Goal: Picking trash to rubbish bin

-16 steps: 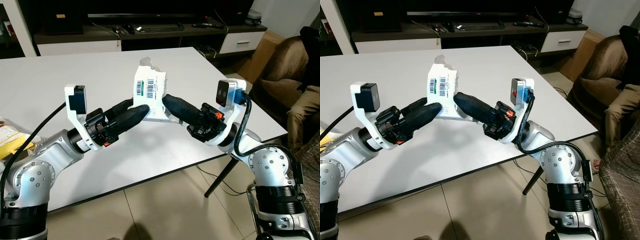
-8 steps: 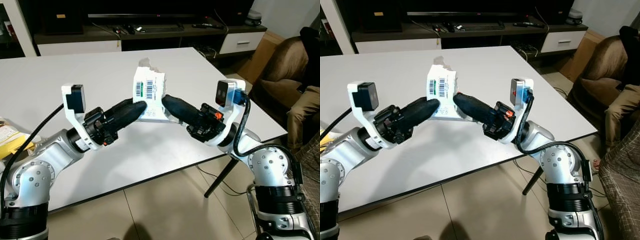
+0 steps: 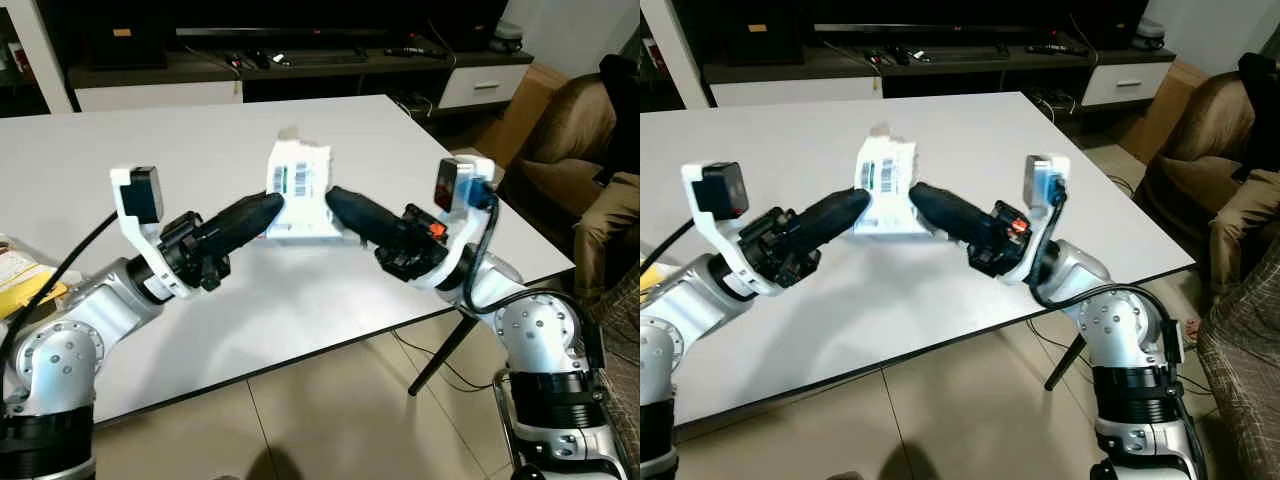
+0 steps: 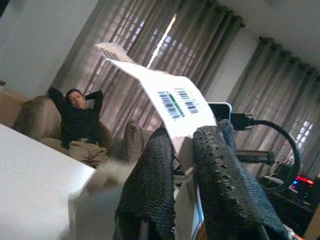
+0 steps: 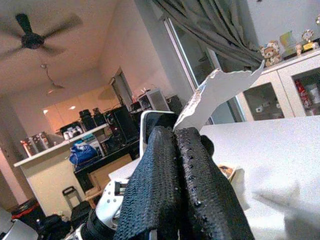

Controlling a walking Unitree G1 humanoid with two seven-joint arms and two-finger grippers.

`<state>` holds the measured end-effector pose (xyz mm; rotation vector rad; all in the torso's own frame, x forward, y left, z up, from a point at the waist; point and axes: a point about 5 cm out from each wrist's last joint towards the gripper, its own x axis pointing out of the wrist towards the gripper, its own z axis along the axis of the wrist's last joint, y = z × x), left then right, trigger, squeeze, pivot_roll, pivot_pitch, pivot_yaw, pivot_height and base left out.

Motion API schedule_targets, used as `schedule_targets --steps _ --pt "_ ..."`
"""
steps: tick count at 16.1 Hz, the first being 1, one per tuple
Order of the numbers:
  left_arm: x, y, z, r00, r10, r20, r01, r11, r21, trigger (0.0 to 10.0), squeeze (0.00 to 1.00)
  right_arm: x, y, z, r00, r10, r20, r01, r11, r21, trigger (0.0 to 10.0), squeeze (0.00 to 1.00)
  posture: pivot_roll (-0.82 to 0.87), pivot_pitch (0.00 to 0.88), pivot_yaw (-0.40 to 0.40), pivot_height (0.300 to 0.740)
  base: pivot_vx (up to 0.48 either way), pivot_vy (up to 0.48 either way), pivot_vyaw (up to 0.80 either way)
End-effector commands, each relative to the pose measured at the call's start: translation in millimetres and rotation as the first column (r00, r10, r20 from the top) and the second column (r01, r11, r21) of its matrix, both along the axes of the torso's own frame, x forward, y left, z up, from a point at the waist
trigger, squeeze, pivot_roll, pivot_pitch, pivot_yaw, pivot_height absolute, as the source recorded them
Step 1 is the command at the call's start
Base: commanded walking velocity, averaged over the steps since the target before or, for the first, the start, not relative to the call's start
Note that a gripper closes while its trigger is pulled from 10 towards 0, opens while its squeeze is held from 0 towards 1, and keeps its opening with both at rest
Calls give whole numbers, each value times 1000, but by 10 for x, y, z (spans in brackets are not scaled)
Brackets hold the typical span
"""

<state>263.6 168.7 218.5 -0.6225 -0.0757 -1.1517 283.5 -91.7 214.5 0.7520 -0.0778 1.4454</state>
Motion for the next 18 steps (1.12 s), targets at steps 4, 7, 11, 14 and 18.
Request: schedule_targets --steps 4,7,11,14,18 --pt "-4 -95 32 999 -42 -8 42 999 -5 0 0 7 28 21 1000 17 19 -17 1000 -9 0 0 51 0 -115 740 0 0 0" --pt "-7 -135 3 998 -52 -20 52 999 0 0 0 6 39 25 999 22 23 -22 1000 -10 0 0 49 0 -115 740 0 0 0" --pt "-1 -131 27 999 -49 -19 48 998 -29 0 0 9 31 22 999 22 24 -21 1000 -10 0 0 48 0 -115 740 0 0 0" --pt "7 -88 72 1000 -25 -10 24 997 -74 0 0 9 27 12 1000 15 27 -15 1000 -20 2745 0 48 0 -118 740 0 0 0" --pt "9 -58 76 1000 -7 -12 6 997 -78 0 0 28 48 -19 1000 -9 20 10 999 -52 10000 1000 52 0 -116 740 0 0 0"
